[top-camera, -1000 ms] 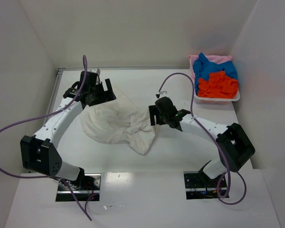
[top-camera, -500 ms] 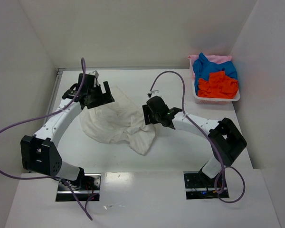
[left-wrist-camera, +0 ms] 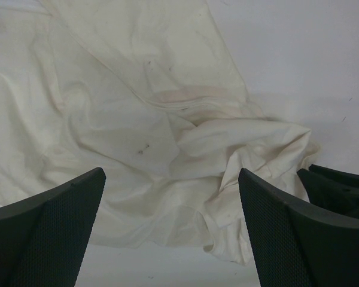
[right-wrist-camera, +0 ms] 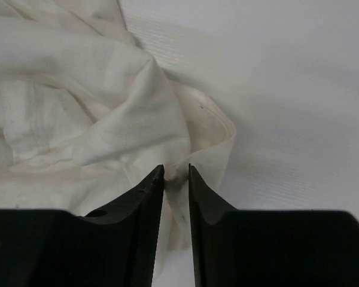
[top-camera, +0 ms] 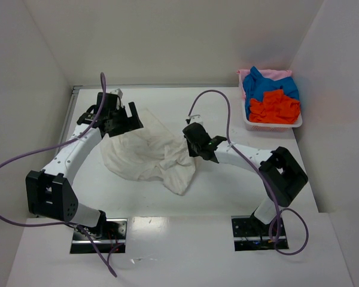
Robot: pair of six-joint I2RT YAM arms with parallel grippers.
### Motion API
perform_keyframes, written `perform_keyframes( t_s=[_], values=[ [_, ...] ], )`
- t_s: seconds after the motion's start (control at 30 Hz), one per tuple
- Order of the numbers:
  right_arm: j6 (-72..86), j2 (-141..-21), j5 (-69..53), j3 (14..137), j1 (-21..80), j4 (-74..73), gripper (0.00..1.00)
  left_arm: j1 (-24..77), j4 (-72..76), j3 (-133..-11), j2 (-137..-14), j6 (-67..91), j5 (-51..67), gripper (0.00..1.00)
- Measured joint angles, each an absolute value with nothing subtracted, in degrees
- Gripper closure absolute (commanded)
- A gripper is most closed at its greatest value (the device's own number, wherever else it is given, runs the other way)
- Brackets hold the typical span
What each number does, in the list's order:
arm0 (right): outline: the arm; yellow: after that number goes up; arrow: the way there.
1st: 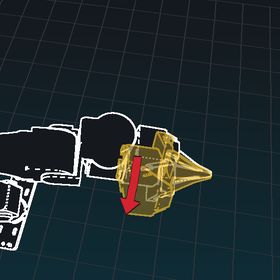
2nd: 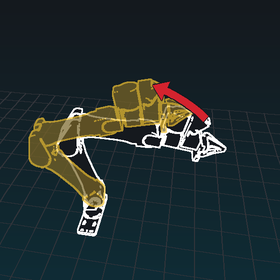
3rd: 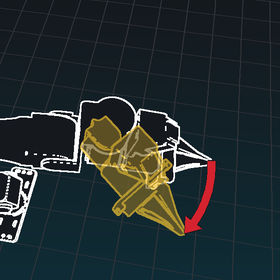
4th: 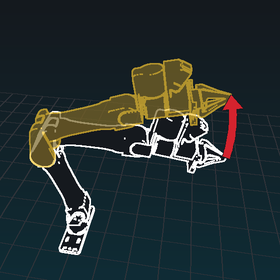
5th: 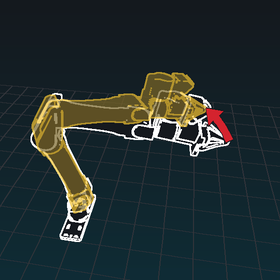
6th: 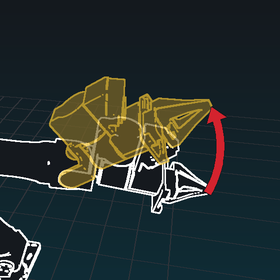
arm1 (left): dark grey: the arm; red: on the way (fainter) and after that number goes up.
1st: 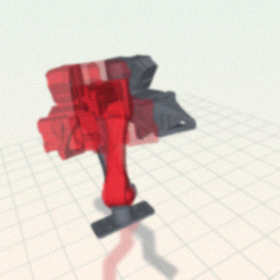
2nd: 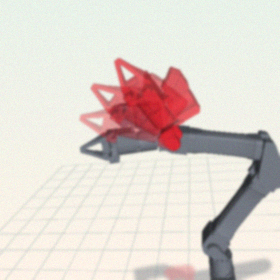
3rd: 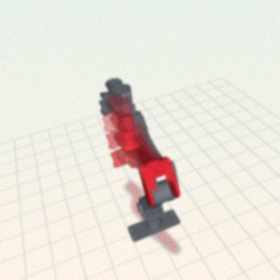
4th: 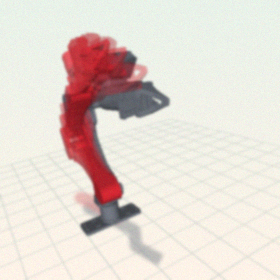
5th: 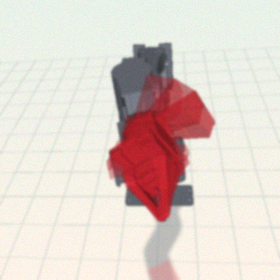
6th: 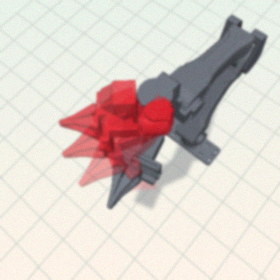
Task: Fold and stack the t-shirts
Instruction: Flatten out the tshirt
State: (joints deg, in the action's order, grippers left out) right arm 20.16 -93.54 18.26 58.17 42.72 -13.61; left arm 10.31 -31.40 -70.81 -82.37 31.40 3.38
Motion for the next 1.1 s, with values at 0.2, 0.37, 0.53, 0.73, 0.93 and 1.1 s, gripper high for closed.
perform_keyframes(
  t_s=[0.2,0.37,0.53,0.73,0.93,1.1],
  values=[
    [20.2,-95.0,19.5,58.2,42.7,-13.6,0.87,10.3,-31.4,-70.8,-82.4,31.2,3.7,0.0],
    [20.5,-95.9,19.8,58.2,42.7,-13.6,0.45,10.0,-31.4,-70.8,-82.4,30.4,3.9,0.0],
    [20.1,-95.9,19.9,58.2,42.7,-13.8,0.32,9.9,-31.4,-70.8,-82.4,30.2,3.9,0.0],
    [20.2,-95.9,20.5,58.0,42.7,-13.8,0.73,9.4,-31.4,-70.8,-82.4,30.0,4.0,0.0],
    [21.2,-95.9,23.8,57.8,42.8,-14.2,1.0,8.1,-31.3,-70.9,-83.1,29.9,4.0,0.0],
    [21.7,-95.7,26.5,57.7,42.8,-15.0,1.0,5.0,-29.5,-71.6,-89.0,30.1,4.9,0.0]
  ],
)
